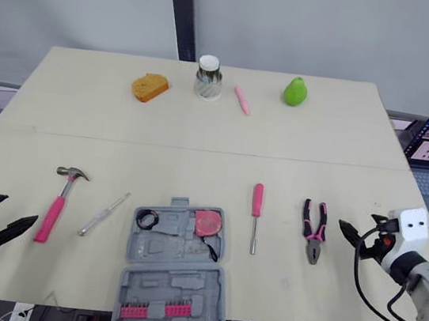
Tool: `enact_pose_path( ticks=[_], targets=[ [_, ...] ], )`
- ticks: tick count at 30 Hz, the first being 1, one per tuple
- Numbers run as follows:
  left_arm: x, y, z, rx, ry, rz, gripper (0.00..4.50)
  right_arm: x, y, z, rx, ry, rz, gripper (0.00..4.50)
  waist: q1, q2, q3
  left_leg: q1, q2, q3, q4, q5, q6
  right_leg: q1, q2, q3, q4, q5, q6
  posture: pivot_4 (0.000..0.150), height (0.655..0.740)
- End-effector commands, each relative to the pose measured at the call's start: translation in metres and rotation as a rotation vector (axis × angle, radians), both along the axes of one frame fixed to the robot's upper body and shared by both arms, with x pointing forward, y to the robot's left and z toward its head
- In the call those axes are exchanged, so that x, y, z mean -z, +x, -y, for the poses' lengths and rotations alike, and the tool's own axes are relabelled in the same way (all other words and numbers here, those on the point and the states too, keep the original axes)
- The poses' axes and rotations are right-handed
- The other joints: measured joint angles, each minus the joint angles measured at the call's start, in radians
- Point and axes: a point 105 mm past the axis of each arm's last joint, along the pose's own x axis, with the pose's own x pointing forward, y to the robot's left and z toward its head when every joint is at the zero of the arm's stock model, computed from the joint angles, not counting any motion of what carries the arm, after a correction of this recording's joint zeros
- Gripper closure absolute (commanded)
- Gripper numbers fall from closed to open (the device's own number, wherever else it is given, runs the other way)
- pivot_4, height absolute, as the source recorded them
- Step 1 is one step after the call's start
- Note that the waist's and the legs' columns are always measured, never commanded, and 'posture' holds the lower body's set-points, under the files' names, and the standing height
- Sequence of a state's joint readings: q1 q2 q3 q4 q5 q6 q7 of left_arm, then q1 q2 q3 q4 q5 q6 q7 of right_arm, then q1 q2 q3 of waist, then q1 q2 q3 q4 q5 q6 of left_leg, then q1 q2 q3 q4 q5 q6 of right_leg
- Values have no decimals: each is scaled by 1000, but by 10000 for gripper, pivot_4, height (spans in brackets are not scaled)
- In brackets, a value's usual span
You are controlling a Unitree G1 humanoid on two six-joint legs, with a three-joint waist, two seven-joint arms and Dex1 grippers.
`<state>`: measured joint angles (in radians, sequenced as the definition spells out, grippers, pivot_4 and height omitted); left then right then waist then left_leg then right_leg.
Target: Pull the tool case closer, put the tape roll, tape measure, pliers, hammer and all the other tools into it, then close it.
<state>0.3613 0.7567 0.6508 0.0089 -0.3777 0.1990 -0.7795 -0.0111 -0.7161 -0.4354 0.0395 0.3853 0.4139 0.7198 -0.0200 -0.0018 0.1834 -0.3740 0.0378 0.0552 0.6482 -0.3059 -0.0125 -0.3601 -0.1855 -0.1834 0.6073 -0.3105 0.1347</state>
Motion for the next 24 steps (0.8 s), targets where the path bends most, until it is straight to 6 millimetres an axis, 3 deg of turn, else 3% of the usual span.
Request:
enact_pose_path(
  ticks=[1,11,15,18,24],
  targets=[
    [-7,1,0,0,17,30,0,-12,0,1,-1,-20,38,354,2,0,0,0,0,1,0,0,0,-1,0,1,0,0,0,1500,7400],
    [-6,3,0,-1,16,32,0,-8,0,3,32,-19,29,354,15,0,0,1,2,15,0,-1,0,-11,2,15,4,0,0,1500,7400],
    [-8,7,16,54,6,42,0,-5,-3,-14,72,21,42,354,17,0,0,0,5,20,0,-2,-1,-15,4,20,5,0,0,1500,7400],
    [-7,16,61,218,-17,39,0,1,-9,-42,119,75,63,354,19,0,0,0,8,22,0,-2,-1,-16,6,22,5,1,-1,1500,7400],
    [-12,29,142,521,-58,41,0,21,-18,-68,210,126,47,354,21,0,-1,0,9,24,1,-3,-2,-17,7,25,5,2,-3,1500,7400]
  ],
)
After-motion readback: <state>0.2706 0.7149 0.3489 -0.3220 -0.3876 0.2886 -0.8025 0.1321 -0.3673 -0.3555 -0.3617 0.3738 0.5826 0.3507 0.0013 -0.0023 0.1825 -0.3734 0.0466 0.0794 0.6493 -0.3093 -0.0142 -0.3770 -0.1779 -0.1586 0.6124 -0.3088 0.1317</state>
